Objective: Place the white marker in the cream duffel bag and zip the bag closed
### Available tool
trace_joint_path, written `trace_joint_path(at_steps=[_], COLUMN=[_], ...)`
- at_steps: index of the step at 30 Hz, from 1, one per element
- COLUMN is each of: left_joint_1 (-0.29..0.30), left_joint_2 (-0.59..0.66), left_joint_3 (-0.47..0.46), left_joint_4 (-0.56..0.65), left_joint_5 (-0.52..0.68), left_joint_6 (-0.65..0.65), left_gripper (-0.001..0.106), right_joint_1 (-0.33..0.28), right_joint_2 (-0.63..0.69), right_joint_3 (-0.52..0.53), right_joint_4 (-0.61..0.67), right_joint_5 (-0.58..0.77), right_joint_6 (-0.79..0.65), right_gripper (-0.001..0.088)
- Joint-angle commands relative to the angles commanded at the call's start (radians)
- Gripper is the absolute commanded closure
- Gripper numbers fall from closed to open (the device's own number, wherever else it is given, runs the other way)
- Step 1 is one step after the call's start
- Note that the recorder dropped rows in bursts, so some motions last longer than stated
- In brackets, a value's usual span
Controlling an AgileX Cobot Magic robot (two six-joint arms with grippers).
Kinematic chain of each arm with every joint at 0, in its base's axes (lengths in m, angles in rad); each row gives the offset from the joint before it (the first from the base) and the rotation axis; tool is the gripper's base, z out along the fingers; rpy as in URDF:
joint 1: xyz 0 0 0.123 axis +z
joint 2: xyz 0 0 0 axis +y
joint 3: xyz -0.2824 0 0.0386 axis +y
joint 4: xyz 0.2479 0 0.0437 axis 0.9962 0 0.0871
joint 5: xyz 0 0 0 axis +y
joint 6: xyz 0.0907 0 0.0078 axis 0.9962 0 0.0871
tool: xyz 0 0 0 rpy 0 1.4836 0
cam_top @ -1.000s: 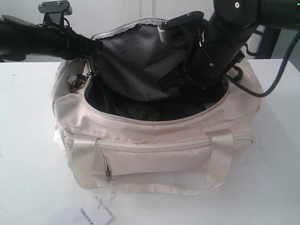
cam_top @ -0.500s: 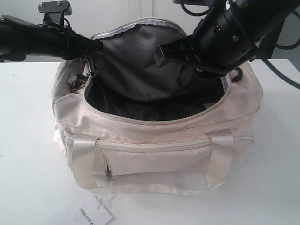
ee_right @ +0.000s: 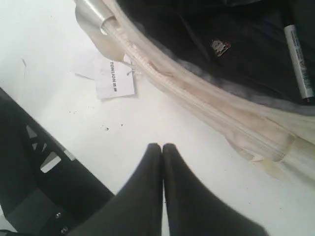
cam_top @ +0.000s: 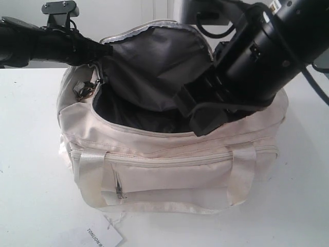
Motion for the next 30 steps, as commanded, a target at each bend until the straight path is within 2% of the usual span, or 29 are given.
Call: trace_joint_path(at_steps=[5,13,16,20,21,30], left_joint_1=[0.000,0.000,0.000,0.000,0.000,0.000], left_joint_2=[0.000,0.000,0.000,0.000,-0.004,-0.066], left_joint_3=[0.000,0.000,0.000,0.000,0.000,0.000], left_joint_4=[0.000,0.000,0.000,0.000,0.000,0.000], left_joint_5=[0.000,0.000,0.000,0.024,0.064,0.163], left_joint_6=[0.000,0.000,0.000,0.000,0.000,0.003], left_gripper=[0.105,0.105,0.105,0.105,0.105,0.105], right_joint_1=[0.000,0.000,0.022,0.062,0.070,0.071], right_joint_2=[-0.002,-0.002,-0.002,-0.002,-0.002,-0.002], right_joint_3=[0.053,0.053,0.053,0.053,0.053,0.053], right_joint_4=[0.002,0.040,0.040,0.034,0.034,0.034], right_joint_5=[0.000,-0.015,-0.020,-0.021,-0.021,-0.042], right_joint_6=[-0.048,-0.043,-0.043,-0.043,-0.043,-0.043], right_gripper=[0.0868,0.0868,0.0868,0.0868,0.0868,0.0868])
